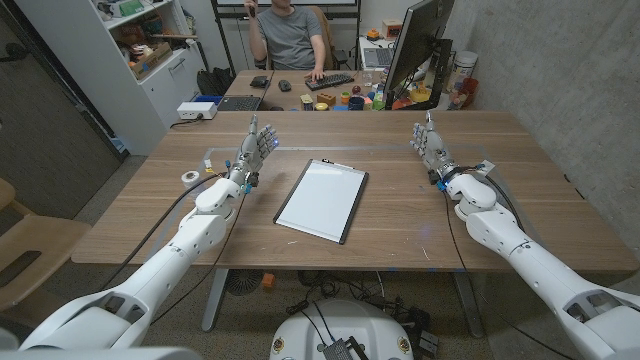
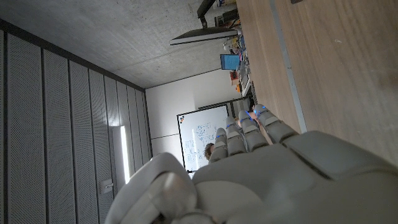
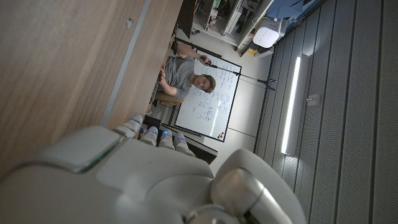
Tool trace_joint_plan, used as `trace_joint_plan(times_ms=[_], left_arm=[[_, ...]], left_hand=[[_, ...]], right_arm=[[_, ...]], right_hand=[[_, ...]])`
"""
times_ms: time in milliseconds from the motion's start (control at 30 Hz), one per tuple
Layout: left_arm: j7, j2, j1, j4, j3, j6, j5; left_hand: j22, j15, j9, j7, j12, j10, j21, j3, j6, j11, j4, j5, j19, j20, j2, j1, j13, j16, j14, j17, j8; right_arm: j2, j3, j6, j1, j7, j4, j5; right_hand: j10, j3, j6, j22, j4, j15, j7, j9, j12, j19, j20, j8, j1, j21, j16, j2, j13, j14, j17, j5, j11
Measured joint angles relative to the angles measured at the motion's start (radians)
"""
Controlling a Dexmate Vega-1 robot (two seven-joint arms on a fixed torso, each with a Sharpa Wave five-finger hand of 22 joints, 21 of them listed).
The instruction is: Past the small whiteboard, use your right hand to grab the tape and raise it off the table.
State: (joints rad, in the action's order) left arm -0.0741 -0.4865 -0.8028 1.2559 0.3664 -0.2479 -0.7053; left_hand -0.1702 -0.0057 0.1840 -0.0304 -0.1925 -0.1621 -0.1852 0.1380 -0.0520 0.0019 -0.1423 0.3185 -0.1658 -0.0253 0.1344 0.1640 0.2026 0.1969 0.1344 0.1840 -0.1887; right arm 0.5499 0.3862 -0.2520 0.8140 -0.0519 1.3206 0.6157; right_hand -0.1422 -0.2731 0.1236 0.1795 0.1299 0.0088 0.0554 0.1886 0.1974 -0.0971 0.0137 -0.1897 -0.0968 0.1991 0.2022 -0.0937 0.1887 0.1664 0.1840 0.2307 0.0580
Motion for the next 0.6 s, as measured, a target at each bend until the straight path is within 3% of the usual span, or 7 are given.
trace_joint_plan(times_ms=[100, 433, 567, 600], left_arm=[[-0.002, 0.0, 0.002, -0.003, 0.0, 0.0, 0.0], [-0.015, -0.001, 0.007, -0.007, 0.001, 0.002, -0.002], [-0.022, -0.001, 0.01, -0.009, 0.003, 0.004, -0.003], [-0.022, -0.001, 0.01, -0.009, 0.003, 0.004, -0.003]], left_hand=[[0.0, 0.0, 0.0, 0.0, -0.004, 0.0, 0.0, 0.0, 0.0, 0.0, 0.0, 0.0, 0.0, 0.0, 0.0, 0.0, 0.0, 0.0, 0.0, 0.0, 0.0], [0.0, 0.0, 0.0, 0.0, -0.004, 0.0, 0.0, -0.004, 0.0, 0.0, -0.004, 0.0, 0.0, 0.0, 0.0, 0.0, 0.0, 0.0, 0.0, 0.0, -0.004], [0.0, 0.0, 0.0, 0.0, -0.004, 0.0, 0.0, -0.004, 0.0, 0.0, -0.004, 0.0, 0.0, 0.0, 0.0, 0.0, 0.0, 0.0, 0.0, 0.0, -0.004], [0.0, 0.0, 0.0, 0.0, -0.004, 0.0, 0.0, -0.004, 0.0, 0.0, -0.004, 0.0, 0.0, 0.0, 0.0, 0.0, 0.0, 0.0, 0.0, 0.0, -0.004]], right_arm=[[0.028, 0.003, 0.027, 0.01, 0.017, 0.037, -0.022], [0.181, -0.012, 0.161, 0.089, 0.104, 0.259, -0.106], [0.266, -0.033, 0.244, 0.141, 0.145, 0.379, -0.134], [0.266, -0.033, 0.271, 0.141, 0.153, 0.379, -0.14]], right_hand=[[0.012, 0.0, 0.002, 0.0, 0.0, 0.0, 0.002, 0.0, 0.0, 0.017, -0.005, 0.0, -0.001, 0.002, 0.002, 0.001, 0.0, 0.0, 0.0, 0.0, 0.001], [0.018, 0.0, 0.016, 0.0, 0.0, 0.006, 0.005, 0.0, 0.0, 0.021, -0.003, 0.0, -0.007, 0.002, 0.002, 0.007, 0.0, 0.006, 0.0, 0.0, 0.006], [0.018, -0.004, 0.016, 0.0, -0.004, 0.005, 0.005, 0.0, 0.008, 0.021, -0.003, 0.0, -0.018, 0.002, 0.002, 0.007, 0.0, 0.005, 0.0, 0.0, 0.006], [0.018, -0.004, 0.016, 0.0, -0.004, 0.005, 0.005, 0.0, 0.008, 0.022, -0.003, 0.0, -0.02, 0.002, 0.006, 0.009, 0.0, 0.005, 0.0, 0.0, 0.006]])
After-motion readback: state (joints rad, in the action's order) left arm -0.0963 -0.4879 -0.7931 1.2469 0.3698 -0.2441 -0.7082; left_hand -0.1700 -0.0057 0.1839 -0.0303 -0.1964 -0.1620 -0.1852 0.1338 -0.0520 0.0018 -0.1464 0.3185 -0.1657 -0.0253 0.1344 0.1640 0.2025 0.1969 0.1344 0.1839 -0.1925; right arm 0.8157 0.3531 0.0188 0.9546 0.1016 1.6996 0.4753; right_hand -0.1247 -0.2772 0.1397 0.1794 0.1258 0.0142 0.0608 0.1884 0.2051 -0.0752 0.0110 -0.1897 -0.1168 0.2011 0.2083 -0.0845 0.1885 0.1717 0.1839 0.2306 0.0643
